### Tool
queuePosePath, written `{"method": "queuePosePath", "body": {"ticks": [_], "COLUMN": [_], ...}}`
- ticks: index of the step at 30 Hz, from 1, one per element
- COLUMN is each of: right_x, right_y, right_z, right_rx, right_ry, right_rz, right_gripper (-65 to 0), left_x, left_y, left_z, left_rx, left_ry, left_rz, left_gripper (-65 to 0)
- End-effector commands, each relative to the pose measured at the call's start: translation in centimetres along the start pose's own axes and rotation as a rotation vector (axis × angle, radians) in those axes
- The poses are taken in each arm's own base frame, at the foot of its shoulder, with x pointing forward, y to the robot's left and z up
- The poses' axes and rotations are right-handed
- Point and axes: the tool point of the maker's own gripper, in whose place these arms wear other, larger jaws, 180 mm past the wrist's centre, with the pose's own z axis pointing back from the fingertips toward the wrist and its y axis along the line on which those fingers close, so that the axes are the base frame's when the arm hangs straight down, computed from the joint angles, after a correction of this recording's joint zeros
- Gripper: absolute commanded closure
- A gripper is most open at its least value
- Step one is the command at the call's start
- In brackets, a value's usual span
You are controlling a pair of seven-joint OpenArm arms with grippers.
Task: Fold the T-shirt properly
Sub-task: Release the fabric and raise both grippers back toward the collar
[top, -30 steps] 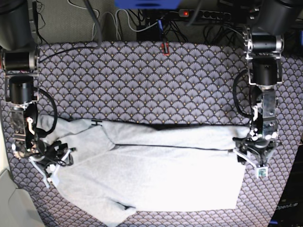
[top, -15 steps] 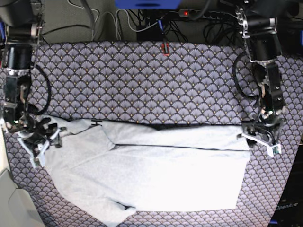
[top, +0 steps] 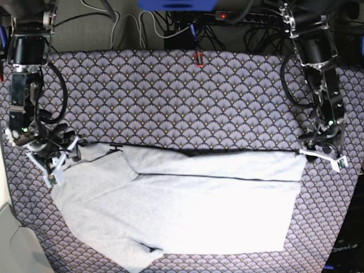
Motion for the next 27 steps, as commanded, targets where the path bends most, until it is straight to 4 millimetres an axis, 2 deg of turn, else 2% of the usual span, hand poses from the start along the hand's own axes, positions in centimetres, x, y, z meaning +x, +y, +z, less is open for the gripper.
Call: {"method": "queuePosePath", "body": {"ticks": [1,7,11,18,22,27], "right_x": [2.2,1.8,1.5,1.4,1.3,1.3], "right_y": [-0.8,-0.6,-0.6,-0.6,-0.6,-0.6], "right_z": [0.8,0.8,0.8,0.8,0.8,0.8], "right_rx": [-0.016,-0.015,-0.013,-0.014,-0.015,-0.013], "right_ry": [-0.061,-0.047,-0.041,-0.037,-0.036,-0.036], "right_rz": [0.015,0.017,0.017,0.017,0.017,0.016], "right_gripper": [-29.8,-29.8,-29.8,-29.8,-29.8,-29.8], "left_x": [1.9,-0.6,-1.4,-0.7,-0.9,0.0], "left_y": [-0.3,0.8,0.9,0.2,0.3,-0.1], "left_z": [-0.2,-1.4,-2.0,-1.8,-1.3,-1.2], "left_rx": [-0.007,0.021,0.027,-0.019,-0.024,-0.034], "left_ry": [-0.061,-0.055,-0.05,-0.066,-0.072,-0.094], "left_rz": [0.008,0.025,0.036,0.152,0.157,0.157], "left_gripper": [-33.7,-33.7,-33.7,-33.7,-33.7,-33.7]}}
